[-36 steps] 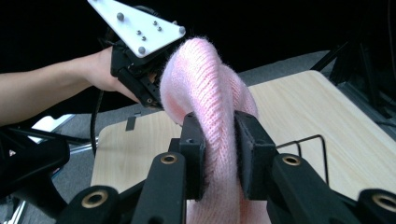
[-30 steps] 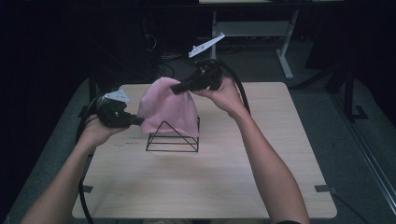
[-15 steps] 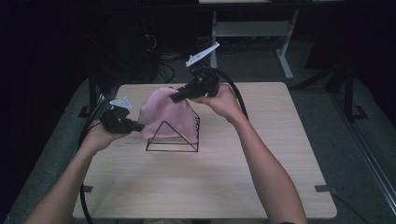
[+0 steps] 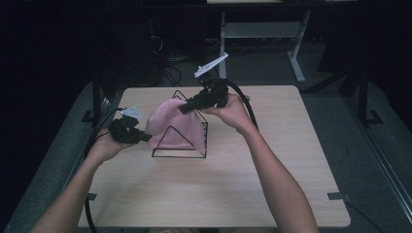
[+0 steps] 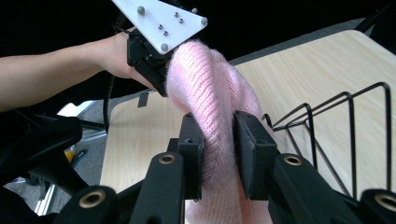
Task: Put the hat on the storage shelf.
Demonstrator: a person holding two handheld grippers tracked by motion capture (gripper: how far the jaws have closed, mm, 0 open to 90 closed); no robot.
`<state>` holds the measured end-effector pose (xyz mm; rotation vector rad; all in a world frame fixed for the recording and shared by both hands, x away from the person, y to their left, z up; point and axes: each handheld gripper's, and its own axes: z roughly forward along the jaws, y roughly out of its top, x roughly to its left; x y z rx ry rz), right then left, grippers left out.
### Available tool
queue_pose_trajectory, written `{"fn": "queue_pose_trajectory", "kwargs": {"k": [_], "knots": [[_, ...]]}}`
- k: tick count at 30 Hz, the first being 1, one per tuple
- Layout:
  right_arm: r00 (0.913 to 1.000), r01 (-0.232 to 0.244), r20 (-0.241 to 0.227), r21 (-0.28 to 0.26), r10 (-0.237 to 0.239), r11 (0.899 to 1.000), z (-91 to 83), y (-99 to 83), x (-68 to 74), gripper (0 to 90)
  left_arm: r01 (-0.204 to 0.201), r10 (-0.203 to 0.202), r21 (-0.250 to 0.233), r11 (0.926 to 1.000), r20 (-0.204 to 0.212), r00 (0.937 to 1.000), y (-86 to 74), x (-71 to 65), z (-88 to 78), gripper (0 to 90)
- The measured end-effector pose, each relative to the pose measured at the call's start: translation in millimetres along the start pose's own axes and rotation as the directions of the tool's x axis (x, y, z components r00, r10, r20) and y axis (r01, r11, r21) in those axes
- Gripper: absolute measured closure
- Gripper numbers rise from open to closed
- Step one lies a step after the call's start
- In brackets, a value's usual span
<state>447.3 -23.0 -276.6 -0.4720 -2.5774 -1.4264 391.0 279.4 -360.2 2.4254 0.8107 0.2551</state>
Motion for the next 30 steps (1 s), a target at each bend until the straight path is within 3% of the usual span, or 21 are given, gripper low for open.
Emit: {"fn": "queue_pose_trajectory", "kwargs": {"k": [9, 19, 27, 30], "knots": [[0.9999, 0.004, -0.013, 0.012, -0.004, 1.0, 8.0, -6.7, -2.7, 72.6, -0.015, 0.015, 0.036, 0.9993, -0.01, 0.9998, -2.9, -2.3, 7.0, 82.8], [0.9998, -0.001, -0.018, 0.061, 0.002, 0.998, 15.8, -16.2, -4.3, 72.3, 0.001, -0.003, 0.05, 0.9988, 0.023, 0.9997, -11.6, -1.1, 18.7, 82.4], [0.9993, -0.015, -0.034, 0.086, 0.018, 0.996, 22.7, -22.2, -7.1, 72.0, -0.046, 0.043, 0.12, 0.9917, 0.024, 0.9988, -11.6, -2.2, 27.9, 82.4], [0.9991, -0.017, -0.035, 0.099, 0.021, 0.995, 26.0, -24.2, -8.6, 71.8, -0.047, 0.044, 0.133, 0.9901, 0.02, 0.9988, -12.3, -3.0, 31.4, 82.4]]}}
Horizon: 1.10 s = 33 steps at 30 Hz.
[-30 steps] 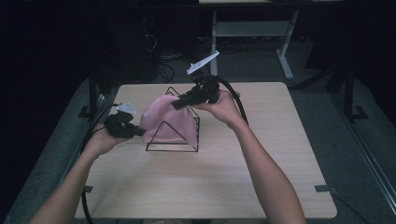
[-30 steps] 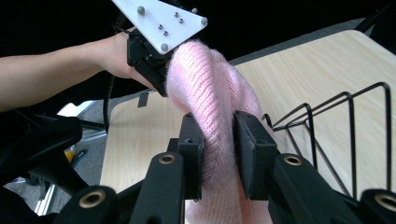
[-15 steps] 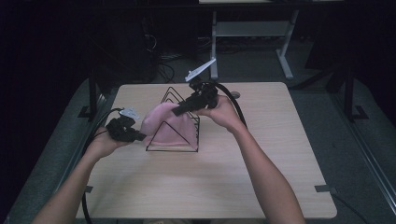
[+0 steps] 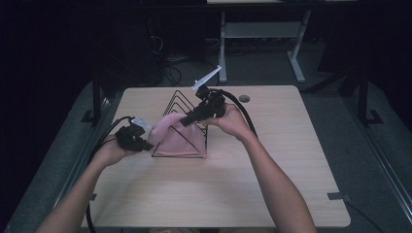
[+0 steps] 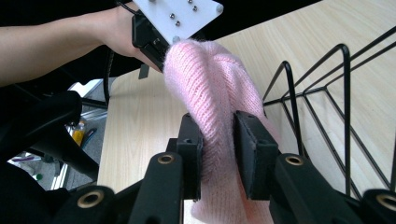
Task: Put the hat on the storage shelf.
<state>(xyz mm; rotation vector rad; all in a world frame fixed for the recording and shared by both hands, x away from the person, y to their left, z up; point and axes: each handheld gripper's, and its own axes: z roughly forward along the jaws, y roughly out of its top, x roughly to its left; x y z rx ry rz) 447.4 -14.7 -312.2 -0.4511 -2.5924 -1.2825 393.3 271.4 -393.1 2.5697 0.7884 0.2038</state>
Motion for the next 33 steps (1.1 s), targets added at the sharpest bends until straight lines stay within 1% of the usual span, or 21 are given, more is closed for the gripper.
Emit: {"fn": "queue_pose_trajectory", "kwargs": {"k": [1, 2, 3, 4, 6, 7, 8, 10, 11, 12, 14, 16, 19, 21, 22, 25, 27, 30, 31, 32, 33], "knots": [[1.0, 0.0, 0.0, 0.0, 0.0, 1.0, 0.0, 0.0, 0.0, 71.8, 0.0, 0.0, 0.0, 1.0, 0.0, 1.0, 0.0, 0.0, 0.0, 82.4], [1.0, -0.005, 0.002, 0.003, 0.005, 1.0, 1.0, -0.6, 0.1, 71.4, -0.011, 0.011, 0.015, 0.9998, -0.001, 0.9999, -0.1, 0.7, 0.5, 82.4], [0.9999, -0.001, 0.01, 0.021, 0.001, 1.0, 3.5, -2.0, -0.1, 70.1, -0.002, 0.002, 0.014, 0.9999, -0.001, 1.0, -0.3, 0.3, 1.9, 82.4], [1.0, -0.002, 0.008, 0.021, 0.001, 1.0, 4.2, -2.5, -0.1, 68.9, -0.007, 0.007, 0.024, 0.9997, -0.002, 1.0, -0.7, 1.1, 3.9, 82.4], [0.9999, 0.001, 0.015, 0.021, -0.001, 1.0, 4.8, -3.2, -0.3, 64.1, -0.005, 0.005, 0.023, 0.9997, -0.002, 1.0, -1.9, 1.8, 5.9, 82.5], [0.9999, -0.007, 0.012, 0.015, 0.007, 1.0, 4.4, -3.4, 0.1, 63.0, -0.005, 0.005, 0.023, 0.9997, -0.002, 1.0, -1.9, 1.8, 5.9, 82.5], [0.9998, -0.017, 0.008, 0.005, 0.017, 1.0, 3.8, -3.3, 0.6, 60.8, 0.001, -0.001, 0.026, 0.9997, 0.001, 1.0, -3.1, 2.5, 7.2, 82.5], [0.9998, -0.02, 0.001, -0.006, 0.02, 1.0, 2.6, -3.3, 0.1, 60.9, 0.009, -0.009, 0.027, 0.9996, 0.005, 0.9999, -5.6, 4.0, 9.2, 82.5], [0.9998, -0.02, 0.001, -0.006, 0.02, 1.0, 2.6, -3.3, 0.1, 60.9, 0.023, -0.023, 0.02, 0.9995, 0.012, 0.9997, -6.9, 4.7, 9.6, 82.5], [0.9999, -0.011, 0.003, -0.005, 0.011, 1.0, 2.9, -3.1, 0.3, 64.4, 0.047, -0.047, -0.002, 0.9989, 0.026, 0.9986, -9.1, 5.8, 9.1, 82.3], [1.0, -0.008, 0.004, -0.002, 0.008, 1.0, 3.0, -3.0, 0.8, 66.6, 0.043, -0.043, -0.008, 0.999, 0.026, 0.9987, -9.8, 6.6, 8.1, 81.9], [1.0, 0.0, 0.009, -0.006, 0.0, 1.0, 4.2, -2.4, 2.1, 75.7, 0.045, -0.045, -0.02, 0.9988, 0.031, 0.9985, -10.6, 7.2, 5.2, 82.3], [0.9999, 0.006, 0.014, -0.01, -0.006, 1.0, 5.3, -1.9, 1.8, 76.6, 0.049, -0.049, -0.017, 0.9986, 0.032, 0.9983, -11.3, 7.9, 3.7, 84.7], [0.9998, 0.009, 0.016, -0.01, -0.009, 1.0, 6.1, -1.6, 1.6, 76.7, 0.048, -0.048, -0.012, 0.9988, 0.032, 0.9983, -12.2, 9.7, 3.8, 84.7], [0.9999, 0.003, 0.014, -0.011, -0.003, 1.0, 7.2, -1.6, 1.9, 76.7, 0.056, -0.056, -0.001, 0.9984, 0.034, 0.9978, -12.7, 10.3, 5.1, 84.7], [0.9999, 0.004, 0.011, -0.012, -0.004, 1.0, 8.5, -2.0, 1.4, 76.4, 0.058, -0.058, 0.001, 0.9983, 0.032, 0.9978, -12.9, 10.1, 6.7, 84.7], [0.9999, 0.004, 0.012, -0.015, -0.004, 1.0, 8.7, -2.6, 1.3, 75.0, 0.059, -0.059, 0.0, 0.9983, 0.034, 0.9977, -12.9, 9.5, 7.0, 84.6], [0.9999, -0.005, 0.014, -0.019, 0.005, 1.0, 5.6, -3.8, 2.4, 68.2, 0.059, -0.059, -0.011, 0.9982, 0.037, 0.9976, -13.1, 8.7, 4.3, 81.2], [0.9999, -0.005, 0.014, -0.019, 0.005, 1.0, 5.6, -3.8, 2.4, 68.2, 0.059, -0.059, -0.011, 0.9982, 0.037, 0.9976, -13.1, 8.7, 4.3, 80.2], [0.9999, -0.007, 0.014, -0.023, 0.007, 1.0, 3.5, -4.7, 3.3, 62.9, 0.061, -0.061, -0.019, 0.9979, 0.04, 0.9974, -13.9, 8.3, 2.8, 78.7], [0.9999, -0.007, 0.014, -0.023, 0.007, 1.0, 3.5, -4.7, 3.3, 62.9, 0.061, -0.061, -0.019, 0.9979, 0.04, 0.9974, -13.9, 8.3, 2.8, 77.4]]}}
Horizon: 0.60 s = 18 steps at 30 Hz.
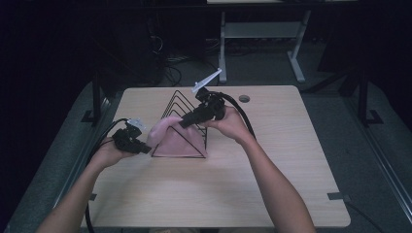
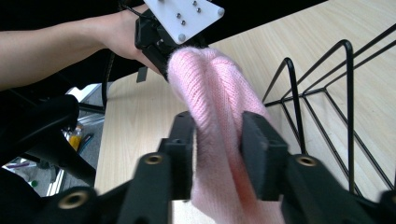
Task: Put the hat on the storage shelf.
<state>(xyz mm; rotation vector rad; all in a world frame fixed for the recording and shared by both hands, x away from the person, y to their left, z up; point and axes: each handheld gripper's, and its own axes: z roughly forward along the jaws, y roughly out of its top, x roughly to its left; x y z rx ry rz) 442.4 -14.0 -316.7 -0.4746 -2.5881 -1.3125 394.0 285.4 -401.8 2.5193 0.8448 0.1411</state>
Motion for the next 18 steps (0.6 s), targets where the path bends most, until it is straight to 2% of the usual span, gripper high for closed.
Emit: {"fn": "queue_pose_trajectory", "kwargs": {"k": [1, 2, 3, 8, 9, 10, 11, 13, 16, 18], "knots": [[0.9999, 0.004, 0.014, -0.012, -0.004, 1.0, -3.3, -1.5, 1.7, 59.0, 0.002, -0.002, 0.0, 1.0, -0.002, 1.0, -0.4, -0.4, -1.0, 76.5], [0.9999, 0.004, 0.014, -0.012, -0.004, 1.0, -3.3, -1.5, 1.7, 59.0, 0.0, 0.0, -0.001, 1.0, -0.002, 1.0, -0.8, -0.4, -2.1, 76.5], [0.9998, 0.0, 0.021, -0.023, 0.001, 1.0, -7.5, -3.6, 2.5, 53.0, 0.003, -0.003, -0.005, 1.0, 0.003, 1.0, -1.8, -1.1, -4.0, 76.1], [0.9992, -0.034, 0.017, -0.063, 0.035, 0.997, -18.4, -10.3, 2.6, 49.5, -0.005, 0.005, -0.016, 0.9999, -0.005, 1.0, -3.2, -2.5, -10.9, 74.2], [0.9983, -0.032, 0.046, -0.064, 0.035, 0.997, -23.8, -13.9, 2.6, 47.0, -0.003, 0.003, -0.027, 0.9996, -0.004, 1.0, -3.8, -3.7, -13.8, 73.7], [0.9983, -0.032, 0.046, -0.064, 0.035, 0.997, -23.8, -13.9, 2.6, 47.0, -0.003, 0.003, -0.027, 0.9996, -0.004, 1.0, -3.8, -3.7, -13.8, 73.4], [0.9964, -0.03, 0.077, -0.072, 0.036, 0.997, -29.8, -18.2, 3.6, 44.3, -0.007, 0.007, -0.038, 0.9993, -0.007, 0.9999, -4.8, -4.0, -16.0, 73.5], [0.9948, -0.043, 0.088, -0.085, 0.051, 0.995, -35.1, -22.9, 2.2, 43.3, 0.005, -0.005, -0.043, 0.9991, 0.0, 1.0, -6.1, -3.8, -16.5, 74.9], [0.9916, -0.056, 0.111, -0.093, 0.066, 0.994, -42.8, -30.5, -1.1, 41.1, 0.002, -0.002, -0.034, 0.9994, -0.003, 1.0, -7.2, -2.8, -17.7, 74.9], [0.9893, -0.067, 0.122, -0.103, 0.08, 0.992, -48.3, -37.1, -3.5, 39.0, 0.018, -0.018, -0.041, 0.999, -0.002, 0.9998, -8.8, -2.9, -17.6, 74.5]]}}
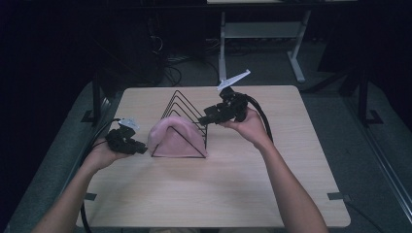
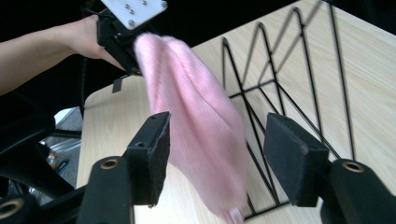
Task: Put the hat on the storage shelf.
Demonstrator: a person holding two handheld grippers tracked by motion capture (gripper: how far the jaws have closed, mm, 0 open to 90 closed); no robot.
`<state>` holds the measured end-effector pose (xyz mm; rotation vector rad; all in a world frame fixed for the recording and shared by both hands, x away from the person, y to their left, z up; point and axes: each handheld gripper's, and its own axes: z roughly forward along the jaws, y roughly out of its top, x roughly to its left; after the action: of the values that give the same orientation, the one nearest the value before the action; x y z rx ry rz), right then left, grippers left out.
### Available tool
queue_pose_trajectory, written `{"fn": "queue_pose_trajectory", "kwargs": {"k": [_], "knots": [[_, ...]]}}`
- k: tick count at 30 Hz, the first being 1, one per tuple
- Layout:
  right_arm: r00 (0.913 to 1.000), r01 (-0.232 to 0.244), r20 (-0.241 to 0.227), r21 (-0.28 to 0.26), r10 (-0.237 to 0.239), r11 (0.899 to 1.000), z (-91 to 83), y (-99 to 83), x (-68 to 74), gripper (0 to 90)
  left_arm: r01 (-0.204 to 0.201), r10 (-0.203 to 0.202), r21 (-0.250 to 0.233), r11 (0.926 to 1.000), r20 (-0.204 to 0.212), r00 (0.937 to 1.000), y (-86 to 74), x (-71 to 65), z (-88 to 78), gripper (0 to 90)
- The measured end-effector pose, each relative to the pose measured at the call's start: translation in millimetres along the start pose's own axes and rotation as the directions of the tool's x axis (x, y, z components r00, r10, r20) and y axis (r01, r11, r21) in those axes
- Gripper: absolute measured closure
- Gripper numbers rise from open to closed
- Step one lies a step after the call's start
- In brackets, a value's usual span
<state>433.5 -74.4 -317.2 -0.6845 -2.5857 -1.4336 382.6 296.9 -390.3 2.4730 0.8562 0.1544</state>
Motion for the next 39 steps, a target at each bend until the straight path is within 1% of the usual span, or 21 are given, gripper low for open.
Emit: {"fn": "queue_pose_trajectory", "kwargs": {"k": [1, 2, 3, 4, 5, 7, 8, 9, 10, 11, 12, 13, 14, 15, 18, 20, 23, 30, 32, 35, 39], "knots": [[0.9999, -0.015, 0.005, 0.008, 0.015, 1.0, -2.6, -2.4, -0.7, 37.8, -0.009, 0.009, 0.0, 1.0, -0.006, 0.9999, -0.7, 0.1, -1.3, 74.1], [0.9999, -0.015, 0.005, 0.008, 0.015, 1.0, -2.6, -2.4, -0.7, 37.8, -0.009, 0.009, 0.0, 1.0, -0.006, 0.9999, -0.7, 0.1, -1.3, 73.5], [0.9994, -0.021, 0.028, 0.009, 0.02, 1.0, -8.1, -8.8, -4.4, 35.5, -0.006, 0.006, -0.006, 1.0, -0.005, 1.0, -1.1, 0.3, -2.9, 72.4], [0.9994, -0.021, 0.028, 0.009, 0.02, 1.0, -8.1, -8.8, -4.4, 35.5, -0.006, 0.006, -0.006, 1.0, -0.005, 1.0, -1.1, 0.3, -2.9, 71.5], [0.9985, -0.032, 0.044, 0.006, 0.032, 0.999, -13.2, -14.0, -6.9, 33.7, 0.014, -0.014, -0.024, 0.9996, -0.001, 0.9999, -1.2, 0.0, -4.0, 70.3], [0.9967, -0.053, 0.061, 0.001, 0.053, 0.999, -18.3, -19.4, -9.6, 32.4, 0.016, -0.016, -0.031, 0.9994, 0.005, 0.9999, -1.3, 0.9, -5.1, 68.8], [0.9967, -0.053, 0.061, 0.001, 0.053, 0.999, -18.3, -19.4, -9.6, 32.4, 0.016, -0.016, -0.031, 0.9994, 0.005, 0.9999, -1.3, 0.9, -5.1, 67.6], [0.9957, -0.056, 0.075, -0.003, 0.056, 0.998, -23.1, -25.0, -12.2, 32.0, 0.029, -0.028, -0.041, 0.9987, 0.005, 0.9996, -1.8, 0.3, -5.5, 66.4], [0.9957, -0.056, 0.075, -0.003, 0.056, 0.998, -23.1, -25.0, -12.2, 32.0, 0.029, -0.028, -0.041, 0.9987, 0.005, 0.9996, -1.8, 0.3, -5.5, 65.4], [0.9932, -0.068, 0.095, 0.001, 0.067, 0.998, -27.8, -31.9, -14.9, 30.7, 0.026, -0.026, -0.041, 0.9988, 0.002, 0.9997, -2.3, 0.1, -5.9, 64.1], [0.9932, -0.068, 0.095, 0.001, 0.067, 0.998, -27.8, -31.9, -14.9, 30.7, 0.021, -0.021, -0.039, 0.999, -0.002, 0.9998, -2.7, 0.2, -6.6, 64.1], [0.9919, -0.074, 0.103, 0.003, 0.074, 0.997, -29.4, -34.4, -15.8, 30.2, 0.024, -0.024, -0.045, 0.9987, -0.005, 0.9997, -3.6, 0.1, -6.9, 63.1], [0.9905, -0.081, 0.112, 0.002, 0.08, 0.997, -30.8, -37.9, -17.1, 29.9, 0.039, -0.039, -0.052, 0.9979, 0.001, 0.9993, -5.3, -0.2, -6.8, 61.9], [0.9887, -0.095, 0.116, 0.001, 0.095, 0.995, -33.2, -44.1, -19.4, 29.9, 0.038, -0.038, -0.053, 0.9979, 0.0, 0.9993, -6.3, -0.6, -6.2, 60.2], [0.9854, -0.116, 0.126, 0.002, 0.114, 0.993, -36.3, -54.4, -21.8, 29.4, 0.037, -0.038, -0.048, 0.9982, -0.014, 0.9992, -9.1, -2.9, -3.6, 55.4], [0.9834, -0.123, 0.136, 0.006, 0.121, 0.992, -38.4, -60.4, -23.2, 29.3, 0.026, -0.026, -0.03, 0.9992, -0.013, 0.9996, -10.6, -3.0, -2.9, 53.2], [0.9808, -0.137, 0.14, 0.002, 0.136, 0.991, -42.6, -67.9, -24.0, 29.1, 0.022, -0.022, -0.019, 0.9996, -0.013, 0.9997, -11.6, -3.4, -2.0, 49.0], [0.9725, -0.169, 0.162, -0.003, 0.167, 0.986, -52.6, -86.0, -25.2, 28.3, 0.028, -0.029, -0.046, 0.9986, -0.018, 0.9994, -14.3, -5.4, -5.1, 46.1], [0.9693, -0.181, 0.168, -0.006, 0.18, 0.983, -55.7, -91.8, -25.1, 28.2, 0.039, -0.04, -0.057, 0.9976, -0.013, 0.9991, -16.1, -5.1, -6.2, 45.1], [0.9651, -0.192, 0.181, -0.005, 0.19, 0.981, -60.5, -100.8, -25.7, 27.8, 0.05, -0.051, -0.06, 0.9969, -0.018, 0.9985, -19.1, -5.0, -7.5, 43.8], [0.9561, -0.217, 0.198, -0.019, 0.216, 0.976, -68.1, -114.0, -26.4, 27.7, 0.084, -0.085, -0.073, 0.9938, -0.01, 0.9963, -23.8, -3.7, -6.9, 41.3]]}}
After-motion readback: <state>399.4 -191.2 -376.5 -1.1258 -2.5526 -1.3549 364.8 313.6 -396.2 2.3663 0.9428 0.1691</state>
